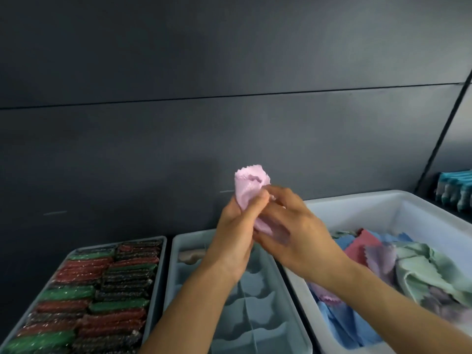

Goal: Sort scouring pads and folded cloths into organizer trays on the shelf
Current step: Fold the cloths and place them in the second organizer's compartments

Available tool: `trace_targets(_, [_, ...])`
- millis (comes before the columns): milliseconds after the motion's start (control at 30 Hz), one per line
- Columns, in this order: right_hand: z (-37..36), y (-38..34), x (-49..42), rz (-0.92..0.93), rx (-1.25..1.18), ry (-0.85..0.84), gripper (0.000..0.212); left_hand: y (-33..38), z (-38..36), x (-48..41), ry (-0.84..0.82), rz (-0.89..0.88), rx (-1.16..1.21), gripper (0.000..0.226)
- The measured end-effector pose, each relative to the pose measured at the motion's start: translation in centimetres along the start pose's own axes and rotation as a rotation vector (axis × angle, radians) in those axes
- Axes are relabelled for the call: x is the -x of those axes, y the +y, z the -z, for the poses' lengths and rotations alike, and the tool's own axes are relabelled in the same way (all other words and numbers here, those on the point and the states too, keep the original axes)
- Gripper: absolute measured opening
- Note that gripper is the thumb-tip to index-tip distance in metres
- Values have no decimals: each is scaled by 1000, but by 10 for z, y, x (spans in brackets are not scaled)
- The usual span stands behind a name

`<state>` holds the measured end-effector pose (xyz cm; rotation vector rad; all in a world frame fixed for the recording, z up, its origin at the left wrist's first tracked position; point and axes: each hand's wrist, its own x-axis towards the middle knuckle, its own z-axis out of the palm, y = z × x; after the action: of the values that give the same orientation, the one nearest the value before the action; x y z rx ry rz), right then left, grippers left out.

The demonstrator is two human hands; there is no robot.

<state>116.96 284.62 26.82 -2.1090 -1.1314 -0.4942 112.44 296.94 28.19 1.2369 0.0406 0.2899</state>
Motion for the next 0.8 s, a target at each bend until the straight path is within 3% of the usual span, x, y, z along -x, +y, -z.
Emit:
trace_targets(100, [1,-15,-1,-36,-334,69,20,11,17,-1,80,55,119,40])
trace_targets(200, [7,-29,-15,-307,-498,239,24,24,28,5,43,83,158,46])
trace_targets(300, [13,-35,-39,-548,-665,69,58,34,34,10,-21,53,146,44])
trace_targets(333, [15,-37,-45,-589,-768,-21,59,36,35,12,-43,37,126,44])
trace_targets(400, [16,-45,-54,-574,-920,-101,40,42,36,15,-68,10,68,42])
trace_targets(500, [15,-54,-63,-497,-1050,-4,6,54,40,19,-87,-45,1,45])
trace_targets(633, [18,-63,-67,-458,-983,152,6,55,49,27,-95,-189,-103,66])
trace_targets(700, [18,-67,-66,-424,-955,184,6,48,52,29,35,-244,-265,75])
trace_targets(800, [17,-68,-64,-427,-970,217,8,44,54,29,241,-377,-470,67])
